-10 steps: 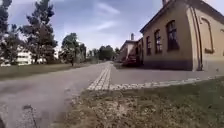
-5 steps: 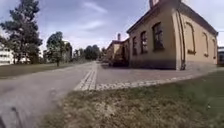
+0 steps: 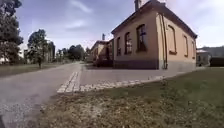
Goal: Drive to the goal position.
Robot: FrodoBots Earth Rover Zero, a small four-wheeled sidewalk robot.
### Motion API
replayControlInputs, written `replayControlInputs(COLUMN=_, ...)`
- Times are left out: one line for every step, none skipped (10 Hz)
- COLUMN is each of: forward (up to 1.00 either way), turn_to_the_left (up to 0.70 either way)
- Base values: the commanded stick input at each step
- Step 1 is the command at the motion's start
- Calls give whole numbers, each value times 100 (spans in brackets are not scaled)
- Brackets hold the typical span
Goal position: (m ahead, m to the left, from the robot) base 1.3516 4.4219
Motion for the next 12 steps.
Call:
replayControlInputs(forward=0, turn_to_the_left=-70)
replayControlInputs(forward=0, turn_to_the_left=-70)
replayControlInputs(forward=0, turn_to_the_left=-70)
replayControlInputs(forward=0, turn_to_the_left=-70)
replayControlInputs(forward=0, turn_to_the_left=-70)
replayControlInputs(forward=0, turn_to_the_left=-70)
replayControlInputs(forward=0, turn_to_the_left=-70)
replayControlInputs(forward=0, turn_to_the_left=-70)
replayControlInputs(forward=0, turn_to_the_left=-70)
replayControlInputs(forward=0, turn_to_the_left=-70)
replayControlInputs(forward=0, turn_to_the_left=-70)
replayControlInputs(forward=0, turn_to_the_left=-70)
